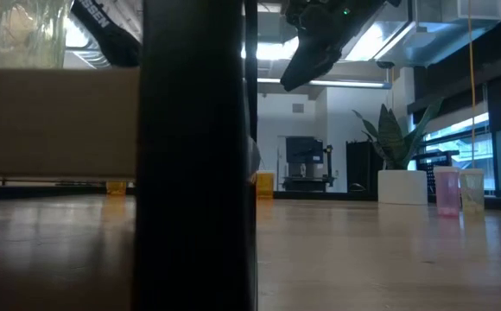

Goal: Pick and place medicine bottles onto shelf by color
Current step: Put the top left orange pill bottle on the shelf

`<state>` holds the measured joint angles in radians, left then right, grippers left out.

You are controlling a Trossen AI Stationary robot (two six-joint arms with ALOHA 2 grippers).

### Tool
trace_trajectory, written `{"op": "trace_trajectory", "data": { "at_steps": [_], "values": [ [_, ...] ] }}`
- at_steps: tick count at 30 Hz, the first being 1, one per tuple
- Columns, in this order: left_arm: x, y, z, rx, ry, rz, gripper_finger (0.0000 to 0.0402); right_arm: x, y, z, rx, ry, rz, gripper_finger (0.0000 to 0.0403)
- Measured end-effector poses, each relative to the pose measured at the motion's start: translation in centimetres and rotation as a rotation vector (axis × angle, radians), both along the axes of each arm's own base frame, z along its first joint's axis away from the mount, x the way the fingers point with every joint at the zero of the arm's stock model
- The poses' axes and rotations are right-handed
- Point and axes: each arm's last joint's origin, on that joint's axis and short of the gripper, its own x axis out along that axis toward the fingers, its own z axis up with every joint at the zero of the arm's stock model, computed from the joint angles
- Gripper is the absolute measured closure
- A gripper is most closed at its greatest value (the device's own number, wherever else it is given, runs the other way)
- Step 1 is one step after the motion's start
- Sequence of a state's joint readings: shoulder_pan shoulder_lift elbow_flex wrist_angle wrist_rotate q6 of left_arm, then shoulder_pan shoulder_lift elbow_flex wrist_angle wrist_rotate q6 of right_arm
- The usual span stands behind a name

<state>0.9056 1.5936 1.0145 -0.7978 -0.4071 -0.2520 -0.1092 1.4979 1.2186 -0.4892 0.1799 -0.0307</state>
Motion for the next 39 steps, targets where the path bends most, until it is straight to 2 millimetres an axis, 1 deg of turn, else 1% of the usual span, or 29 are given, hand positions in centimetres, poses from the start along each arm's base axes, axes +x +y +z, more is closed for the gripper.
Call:
{"op": "trace_trajectory", "data": {
  "at_steps": [4,7,9,19,23,26,33,39],
  "values": [
    [-0.9,0.7,0.0,0.008,0.0,0.045,0.0013,0.0,0.0,0.0,0.0,0.0,0.0,0.0125],
    [-1.3,1.0,0.0,-0.017,-0.049,0.053,0.0013,0.0,0.0,0.0,0.0,0.0,0.0,0.0125],
    [-1.3,1.1,0.0,-0.029,-0.075,0.052,0.0013,0.0,0.0,0.0,0.0,0.0,0.0,0.0125],
    [-1.1,1.2,0.0,-0.017,-0.08,0.027,0.0013,0.0,0.0,0.0,0.0,0.0,0.0,0.0125],
    [-1.5,0.7,-0.9,-0.043,-0.062,0.028,0.0013,0.0,0.0,0.0,0.0,0.0,0.0,0.0125],
    [-1.6,0.6,-1.2,-0.049,-0.056,0.026,0.0013,0.0,0.0,0.0,0.0,0.0,0.0,0.0125],
    [-1.3,1.0,-1.1,-0.002,-0.082,0.0,0.0013,0.0,0.0,0.0,0.003,-0.001,-0.003,0.0125],
    [-1.3,1.0,-1.1,-0.007,-0.08,-0.001,0.0013,0.0,0.0,0.0,0.019,-0.006,-0.017,0.0125]
  ]
}}
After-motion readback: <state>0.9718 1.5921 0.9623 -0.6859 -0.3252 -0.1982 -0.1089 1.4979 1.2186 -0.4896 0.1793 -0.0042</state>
